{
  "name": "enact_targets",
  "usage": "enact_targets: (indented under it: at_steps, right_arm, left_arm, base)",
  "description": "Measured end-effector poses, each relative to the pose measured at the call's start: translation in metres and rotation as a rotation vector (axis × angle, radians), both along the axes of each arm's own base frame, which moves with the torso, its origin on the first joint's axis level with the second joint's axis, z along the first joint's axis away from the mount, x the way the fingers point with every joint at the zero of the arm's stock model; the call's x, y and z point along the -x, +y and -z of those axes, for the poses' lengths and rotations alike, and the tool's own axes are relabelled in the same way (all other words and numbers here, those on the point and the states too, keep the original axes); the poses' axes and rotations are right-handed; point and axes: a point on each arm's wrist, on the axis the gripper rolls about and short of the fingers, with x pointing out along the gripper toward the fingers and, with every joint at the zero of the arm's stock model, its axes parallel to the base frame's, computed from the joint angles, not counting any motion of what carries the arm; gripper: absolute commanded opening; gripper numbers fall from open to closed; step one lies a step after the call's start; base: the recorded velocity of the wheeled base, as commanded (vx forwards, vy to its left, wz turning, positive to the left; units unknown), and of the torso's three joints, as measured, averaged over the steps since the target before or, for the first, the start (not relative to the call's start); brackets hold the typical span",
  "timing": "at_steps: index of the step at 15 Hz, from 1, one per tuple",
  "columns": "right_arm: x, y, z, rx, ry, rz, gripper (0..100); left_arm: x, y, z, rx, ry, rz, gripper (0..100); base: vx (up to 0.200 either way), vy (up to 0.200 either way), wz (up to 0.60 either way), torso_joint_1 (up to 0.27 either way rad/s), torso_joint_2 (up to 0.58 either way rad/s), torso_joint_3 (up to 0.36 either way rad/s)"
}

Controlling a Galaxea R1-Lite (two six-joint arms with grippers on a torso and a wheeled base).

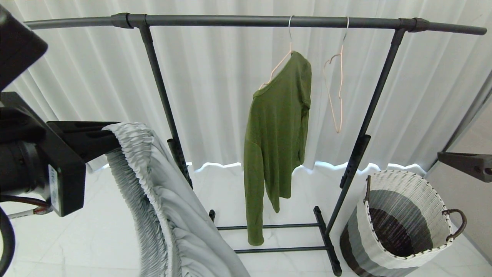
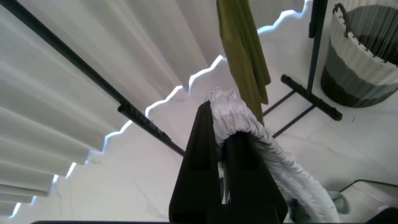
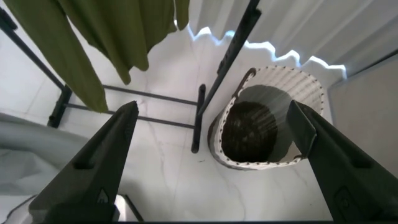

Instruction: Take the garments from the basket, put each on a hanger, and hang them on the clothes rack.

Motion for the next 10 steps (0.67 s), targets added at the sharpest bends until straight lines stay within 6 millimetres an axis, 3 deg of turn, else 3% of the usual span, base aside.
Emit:
enact_targets:
  at_steps: [5, 8, 10]
  right_arm:
    - [-0.003, 0.001, 0.0, -0.017, -0.032, 0.006, 100]
    - [-0.007, 0.002, 0.005, -0.016, -0.052, 0.012, 100]
    - [-0.01, 0.001, 0.01, -0.006, -0.061, 0.021, 100]
  left_arm:
    - [0.001, 0.0, 0.0, 0.0, -0.002, 0.001, 0]
    - [-0.001, 0.001, 0.0, 0.002, 0.0, -0.011, 0]
    - [-0.003, 0.002, 0.001, -0.001, 0.004, -0.023, 0]
  base:
    - [0.0, 0.0, 0.0, 0.227, -0.51, -0.28]
    - [0.0, 0.0, 0.0, 0.111, -0.26, -0.144]
    - [0.2, 0.0, 0.0, 0.032, -0.05, -0.034]
